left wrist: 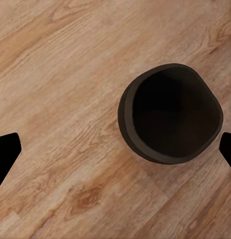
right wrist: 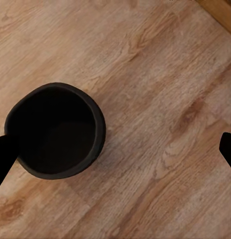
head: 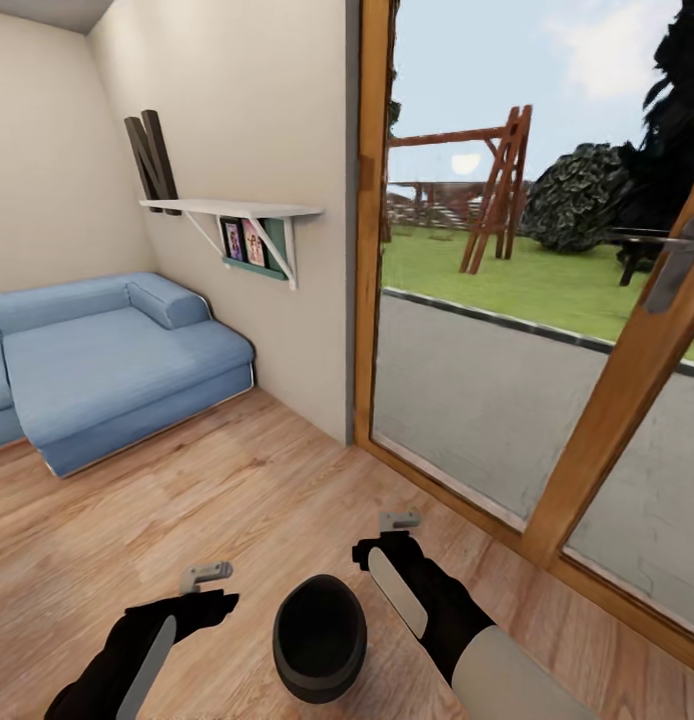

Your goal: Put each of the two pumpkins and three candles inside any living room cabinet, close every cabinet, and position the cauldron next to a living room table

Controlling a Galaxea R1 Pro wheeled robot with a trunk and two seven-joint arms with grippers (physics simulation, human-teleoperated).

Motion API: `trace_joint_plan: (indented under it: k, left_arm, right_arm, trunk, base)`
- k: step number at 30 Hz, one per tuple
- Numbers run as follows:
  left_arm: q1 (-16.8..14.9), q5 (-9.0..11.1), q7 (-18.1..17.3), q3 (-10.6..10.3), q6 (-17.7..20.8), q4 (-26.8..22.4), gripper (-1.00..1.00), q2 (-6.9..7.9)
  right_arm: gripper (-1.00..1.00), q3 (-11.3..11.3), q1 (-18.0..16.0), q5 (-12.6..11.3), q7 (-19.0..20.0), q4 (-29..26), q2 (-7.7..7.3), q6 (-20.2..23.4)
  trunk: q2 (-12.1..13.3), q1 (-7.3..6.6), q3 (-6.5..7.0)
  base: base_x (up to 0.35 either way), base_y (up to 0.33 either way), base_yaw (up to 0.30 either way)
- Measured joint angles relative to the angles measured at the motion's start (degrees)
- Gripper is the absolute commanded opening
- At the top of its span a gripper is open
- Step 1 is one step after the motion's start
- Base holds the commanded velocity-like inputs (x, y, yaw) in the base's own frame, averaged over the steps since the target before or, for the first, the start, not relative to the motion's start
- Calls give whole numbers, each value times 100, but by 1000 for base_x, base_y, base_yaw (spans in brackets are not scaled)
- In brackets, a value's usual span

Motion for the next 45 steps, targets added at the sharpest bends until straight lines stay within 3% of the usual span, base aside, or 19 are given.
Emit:
trace_joint_plan:
  k: [13,28,35,45]
  left_arm:
    - [1,-15,6,-2,-7,-5,100,-14]
    - [0,-16,12,-3,-17,18,100,-20]
    - [0,-51,37,-235,-22,88,100,-277]
    - [0,-76,38,-266,-22,93,100,-307]
  right_arm:
    - [100,2,0,41,-34,11,-5,-9]
    - [100,2,0,52,12,7,-14,9]
    - [100,10,0,41,42,49,-15,31]
    - [100,12,0,34,48,74,-1,411]
  trunk:
    - [0,0,0]
    - [0,0,0]
    - [0,-1,0]
    - [0,0,0]
  base:
    - [0,0,187]
    - [0,-93,19]
    - [72,-119,0]
    - [92,26,0]
